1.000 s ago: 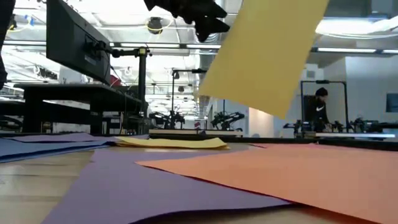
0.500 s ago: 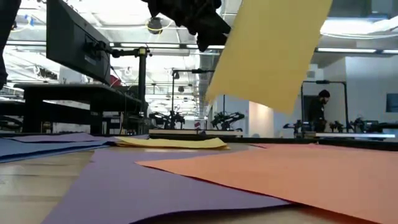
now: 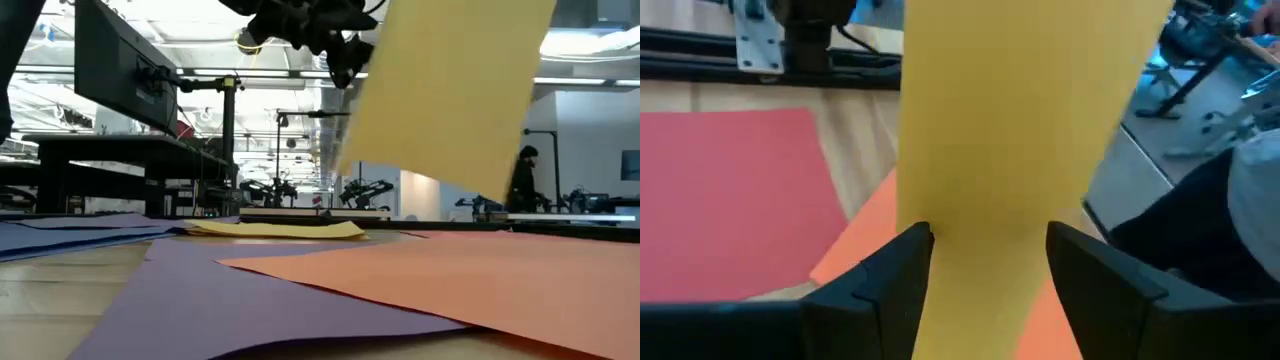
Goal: Organize paper
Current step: Stack the yellow paper on top of the yellow paper
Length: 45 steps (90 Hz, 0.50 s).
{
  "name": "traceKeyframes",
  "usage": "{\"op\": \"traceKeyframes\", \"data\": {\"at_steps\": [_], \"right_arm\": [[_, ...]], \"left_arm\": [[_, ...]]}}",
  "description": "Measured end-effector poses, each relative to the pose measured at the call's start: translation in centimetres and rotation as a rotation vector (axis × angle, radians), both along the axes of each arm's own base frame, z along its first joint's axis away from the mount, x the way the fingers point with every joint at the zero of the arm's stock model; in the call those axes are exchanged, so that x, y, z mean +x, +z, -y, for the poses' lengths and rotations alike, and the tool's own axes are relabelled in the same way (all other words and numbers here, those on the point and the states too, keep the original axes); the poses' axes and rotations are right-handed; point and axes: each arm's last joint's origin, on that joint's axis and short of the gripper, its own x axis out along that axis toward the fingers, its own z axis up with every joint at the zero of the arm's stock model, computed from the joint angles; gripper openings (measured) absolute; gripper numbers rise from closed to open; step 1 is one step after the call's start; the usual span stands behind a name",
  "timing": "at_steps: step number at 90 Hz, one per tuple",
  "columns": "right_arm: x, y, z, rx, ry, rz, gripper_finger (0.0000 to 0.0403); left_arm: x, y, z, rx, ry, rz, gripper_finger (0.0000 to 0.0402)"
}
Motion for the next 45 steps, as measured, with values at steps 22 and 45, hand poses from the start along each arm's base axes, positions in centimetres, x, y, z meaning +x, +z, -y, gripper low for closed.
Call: {"op": "traceKeyframes", "data": {"at_steps": [22,45], "right_arm": [[-0.7,-0.7,0.2,0.001,-0.032,-0.097,0.0000],[-0.8,-0.8,0.0,-0.004,-0.020,-0.112,0.0000]], "left_arm": [[0.0,0.0,0.0,-0.023,0.013,-0.016,0.0185],[-0.2,0.0,-2.5,0.123,0.242,-0.015,0.0185]]}}
